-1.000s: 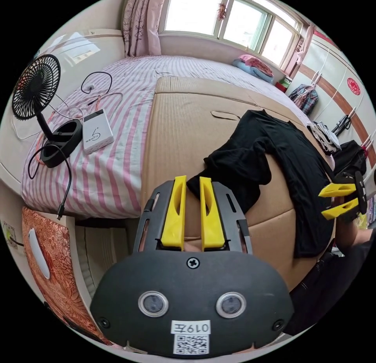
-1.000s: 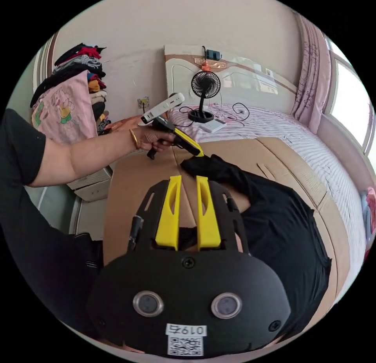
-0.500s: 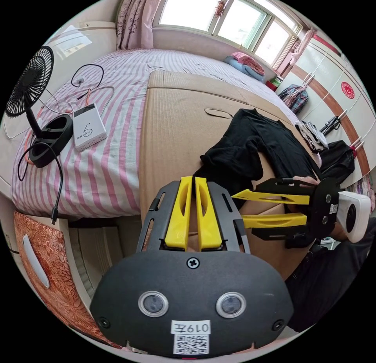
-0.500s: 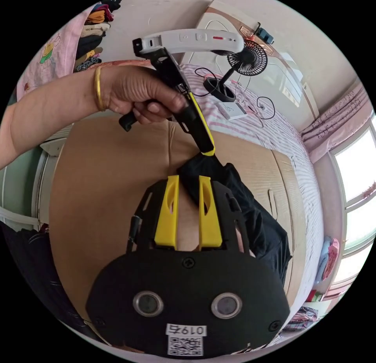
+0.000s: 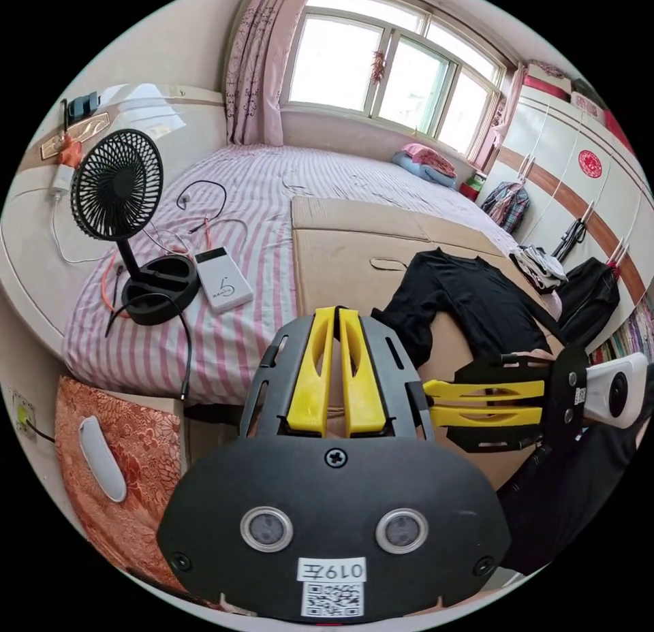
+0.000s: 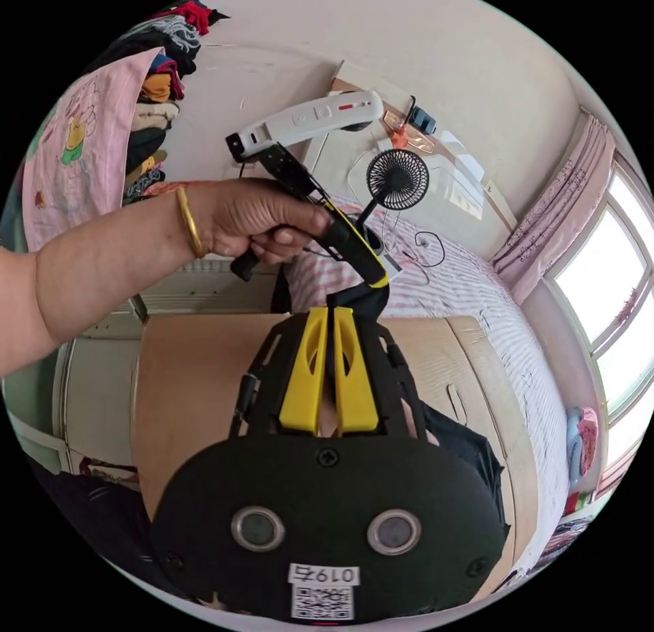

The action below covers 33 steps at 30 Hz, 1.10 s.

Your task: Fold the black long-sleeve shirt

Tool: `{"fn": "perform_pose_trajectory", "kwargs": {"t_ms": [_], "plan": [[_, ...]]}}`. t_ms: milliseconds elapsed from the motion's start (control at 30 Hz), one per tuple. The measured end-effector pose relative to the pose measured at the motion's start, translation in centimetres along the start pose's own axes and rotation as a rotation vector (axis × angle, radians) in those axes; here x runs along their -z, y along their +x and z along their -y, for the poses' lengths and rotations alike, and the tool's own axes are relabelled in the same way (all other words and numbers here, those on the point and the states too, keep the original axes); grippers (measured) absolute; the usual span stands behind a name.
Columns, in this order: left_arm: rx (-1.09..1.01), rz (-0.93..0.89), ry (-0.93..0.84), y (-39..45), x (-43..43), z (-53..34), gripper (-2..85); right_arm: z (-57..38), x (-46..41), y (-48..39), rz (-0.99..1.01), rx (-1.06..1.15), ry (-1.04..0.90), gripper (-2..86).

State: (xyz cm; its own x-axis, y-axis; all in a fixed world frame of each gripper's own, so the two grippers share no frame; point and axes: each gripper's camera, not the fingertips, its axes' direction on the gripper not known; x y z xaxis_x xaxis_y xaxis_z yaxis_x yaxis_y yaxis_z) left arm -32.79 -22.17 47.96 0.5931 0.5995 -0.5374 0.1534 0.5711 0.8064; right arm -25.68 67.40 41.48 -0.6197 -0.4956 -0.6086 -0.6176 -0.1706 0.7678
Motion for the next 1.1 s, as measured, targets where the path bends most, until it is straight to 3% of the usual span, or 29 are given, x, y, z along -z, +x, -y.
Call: {"fn": "perform_pose_trajectory", "kwargs": {"t_ms": [367,800,967,1100], "plan": [[0.049,0.281,0.039,-2.5,8.7,-3.7,1.2,6.8,-1.8,1.0,0.165,-0.099,0.117,0.0],[0.087,0.349,-0.056,-3.9,7.5,-7.2,1.1,7.7,-9.0,4.0,0.215,-0.079,-0.008,2.1],[0.131,0.39,-0.116,-5.7,6.0,-6.9,1.1,7.6,-11.2,7.1,0.485,-0.009,-0.104,10.9],[0.145,0.369,-0.167,-6.6,4.8,-7.1,1.1,6.0,-10.3,10.8,0.543,0.019,-0.102,10.3]]}}
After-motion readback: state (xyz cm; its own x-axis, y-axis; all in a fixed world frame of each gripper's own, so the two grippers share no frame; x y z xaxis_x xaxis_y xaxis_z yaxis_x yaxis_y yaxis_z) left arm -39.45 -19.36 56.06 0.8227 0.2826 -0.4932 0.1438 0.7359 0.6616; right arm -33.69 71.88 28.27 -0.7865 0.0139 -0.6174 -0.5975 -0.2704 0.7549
